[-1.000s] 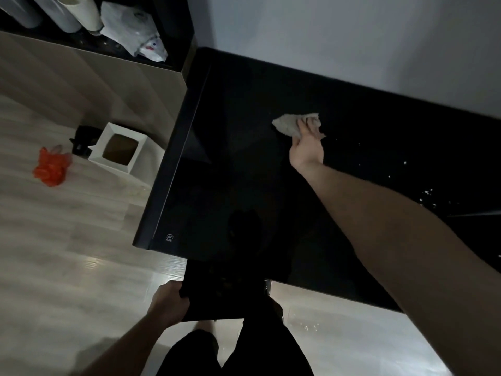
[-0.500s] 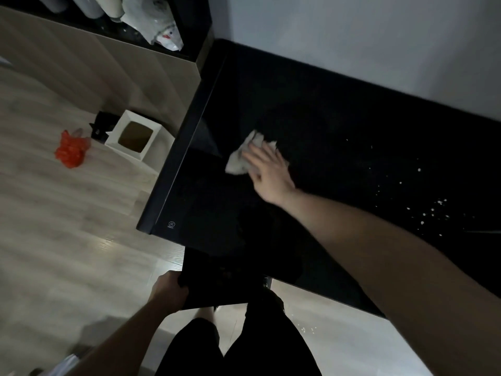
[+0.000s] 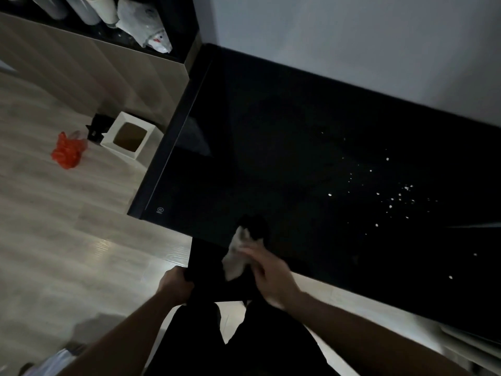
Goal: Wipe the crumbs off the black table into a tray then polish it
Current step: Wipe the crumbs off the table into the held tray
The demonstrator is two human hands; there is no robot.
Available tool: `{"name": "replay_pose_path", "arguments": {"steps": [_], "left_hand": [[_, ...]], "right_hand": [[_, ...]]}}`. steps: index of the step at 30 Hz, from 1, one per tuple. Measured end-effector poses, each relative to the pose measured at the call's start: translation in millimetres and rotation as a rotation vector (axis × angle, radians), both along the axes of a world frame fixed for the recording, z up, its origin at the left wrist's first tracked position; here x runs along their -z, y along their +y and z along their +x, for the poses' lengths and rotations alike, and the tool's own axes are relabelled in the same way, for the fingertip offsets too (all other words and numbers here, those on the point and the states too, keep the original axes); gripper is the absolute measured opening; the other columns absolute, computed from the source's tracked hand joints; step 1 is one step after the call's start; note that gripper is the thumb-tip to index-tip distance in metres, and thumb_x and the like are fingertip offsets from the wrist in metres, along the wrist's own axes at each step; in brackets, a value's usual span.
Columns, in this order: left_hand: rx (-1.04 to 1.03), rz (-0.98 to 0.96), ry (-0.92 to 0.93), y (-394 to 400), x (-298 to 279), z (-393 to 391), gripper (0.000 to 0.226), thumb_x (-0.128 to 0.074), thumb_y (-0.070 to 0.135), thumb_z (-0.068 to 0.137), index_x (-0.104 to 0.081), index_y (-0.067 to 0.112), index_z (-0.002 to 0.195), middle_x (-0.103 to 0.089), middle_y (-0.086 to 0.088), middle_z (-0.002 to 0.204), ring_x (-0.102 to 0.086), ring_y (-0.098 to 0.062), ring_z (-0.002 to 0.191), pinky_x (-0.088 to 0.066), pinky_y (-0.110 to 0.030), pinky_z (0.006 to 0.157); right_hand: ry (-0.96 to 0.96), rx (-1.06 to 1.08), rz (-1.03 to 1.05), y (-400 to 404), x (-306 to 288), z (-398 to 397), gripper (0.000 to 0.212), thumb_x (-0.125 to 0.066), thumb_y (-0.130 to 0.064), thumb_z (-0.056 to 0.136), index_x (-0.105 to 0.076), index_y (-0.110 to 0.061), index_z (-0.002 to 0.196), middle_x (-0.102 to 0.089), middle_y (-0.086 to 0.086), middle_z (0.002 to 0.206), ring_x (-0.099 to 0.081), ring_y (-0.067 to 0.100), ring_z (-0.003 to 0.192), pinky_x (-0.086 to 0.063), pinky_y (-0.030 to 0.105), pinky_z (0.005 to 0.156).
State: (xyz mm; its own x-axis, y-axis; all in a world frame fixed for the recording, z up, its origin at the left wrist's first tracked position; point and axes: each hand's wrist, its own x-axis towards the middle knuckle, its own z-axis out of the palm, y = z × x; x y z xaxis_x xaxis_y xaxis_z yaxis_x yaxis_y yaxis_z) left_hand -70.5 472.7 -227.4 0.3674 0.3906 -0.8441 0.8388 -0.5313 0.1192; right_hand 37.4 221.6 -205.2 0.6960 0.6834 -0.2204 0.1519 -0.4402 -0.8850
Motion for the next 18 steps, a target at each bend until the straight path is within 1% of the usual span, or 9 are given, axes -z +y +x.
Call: {"name": "replay_pose_path", "arguments": {"steps": [3, 5, 7, 8, 10, 12, 14, 16, 18], "left_hand": [[0.035, 0.004, 0.007, -8, 8, -1, 0.022, -0.055, 0.023, 0.072, -0.074, 0.012, 0.077, -0.074, -0.004, 0.069, -0.073, -0.023, 0.066, -0.062, -0.036, 0.068], [0.060, 0.011, 0.007, -12, 15, -2, 0.025, -0.055, 0.025, 0.072, -0.074, 0.012, 0.083, -0.074, -0.004, 0.075, -0.072, -0.024, 0.072, -0.060, -0.033, 0.066], [0.082, 0.018, 0.000, -16, 19, -1, 0.027, -0.055, 0.026, 0.070, -0.074, 0.013, 0.084, -0.073, -0.004, 0.076, -0.072, -0.024, 0.074, -0.055, -0.030, 0.062], [0.089, 0.017, 0.002, -18, 21, 0, 0.027, -0.054, 0.026, 0.069, -0.073, 0.013, 0.083, -0.073, -0.003, 0.075, -0.071, -0.023, 0.073, -0.054, -0.029, 0.061], [0.097, 0.010, 0.003, -20, 23, 1, 0.028, -0.053, 0.026, 0.066, -0.072, 0.012, 0.081, -0.071, -0.002, 0.070, -0.071, -0.022, 0.070, -0.056, -0.030, 0.062], [0.094, 0.014, -0.007, -22, 25, 2, 0.029, -0.052, 0.026, 0.065, -0.071, 0.011, 0.080, -0.070, -0.002, 0.068, -0.071, -0.022, 0.069, -0.057, -0.032, 0.062], [0.089, 0.027, -0.023, -24, 25, 3, 0.027, -0.053, 0.025, 0.067, -0.070, 0.011, 0.081, -0.070, -0.003, 0.071, -0.070, -0.024, 0.072, -0.054, -0.032, 0.061], [0.075, 0.032, -0.033, -27, 24, 4, 0.022, -0.054, 0.024, 0.068, -0.069, 0.010, 0.077, -0.070, -0.003, 0.071, -0.070, -0.025, 0.073, -0.054, -0.032, 0.062], [0.064, 0.036, -0.032, -29, 23, 6, 0.013, -0.055, 0.021, 0.068, -0.065, 0.013, 0.069, -0.068, -0.002, 0.066, -0.070, -0.025, 0.071, -0.052, -0.031, 0.060]], "right_hand": [[-0.117, 0.220, -0.014, -20, -9, 65, 0.054, -0.053, 0.002, 0.099, -0.060, -0.029, 0.143, -0.053, -0.006, 0.154, -0.044, 0.006, 0.146, -0.036, 0.029, 0.120], [-0.202, 0.351, -0.066, -31, -13, 119, 0.047, -0.054, -0.004, 0.102, -0.059, -0.025, 0.144, -0.053, -0.002, 0.154, -0.046, 0.009, 0.145, -0.032, 0.019, 0.119], [-0.239, 0.506, -0.143, -42, -16, 174, 0.045, -0.053, -0.008, 0.103, -0.058, -0.027, 0.144, -0.055, -0.002, 0.153, -0.048, 0.014, 0.144, -0.027, 0.007, 0.115], [-0.246, 0.588, -0.187, -48, -15, 201, 0.046, -0.053, -0.010, 0.103, -0.058, -0.029, 0.145, -0.055, -0.002, 0.152, -0.049, 0.015, 0.143, -0.026, 0.006, 0.113], [-0.253, 0.712, -0.281, -61, -11, 247, 0.048, -0.053, -0.014, 0.103, -0.054, -0.032, 0.148, -0.053, -0.003, 0.154, -0.049, 0.017, 0.142, -0.028, 0.013, 0.112], [-0.226, 0.748, -0.405, -76, 1, 282, 0.053, -0.051, -0.016, 0.104, -0.045, -0.036, 0.153, -0.047, -0.002, 0.159, -0.046, 0.021, 0.144, -0.031, 0.024, 0.116], [-0.201, 0.696, -0.535, -85, 20, 311, 0.059, -0.048, -0.015, 0.104, -0.036, -0.032, 0.158, -0.035, 0.003, 0.166, -0.038, 0.028, 0.149, -0.029, 0.035, 0.122], [-0.238, 0.593, -0.661, -81, 37, 331, 0.060, -0.046, -0.016, 0.103, -0.031, -0.023, 0.160, -0.027, 0.009, 0.168, -0.027, 0.035, 0.153, -0.021, 0.048, 0.126], [-0.247, 0.523, -0.729, -64, 45, 342, 0.061, -0.045, -0.022, 0.104, -0.027, -0.022, 0.162, -0.020, 0.010, 0.170, -0.017, 0.036, 0.156, -0.014, 0.053, 0.127]]}}
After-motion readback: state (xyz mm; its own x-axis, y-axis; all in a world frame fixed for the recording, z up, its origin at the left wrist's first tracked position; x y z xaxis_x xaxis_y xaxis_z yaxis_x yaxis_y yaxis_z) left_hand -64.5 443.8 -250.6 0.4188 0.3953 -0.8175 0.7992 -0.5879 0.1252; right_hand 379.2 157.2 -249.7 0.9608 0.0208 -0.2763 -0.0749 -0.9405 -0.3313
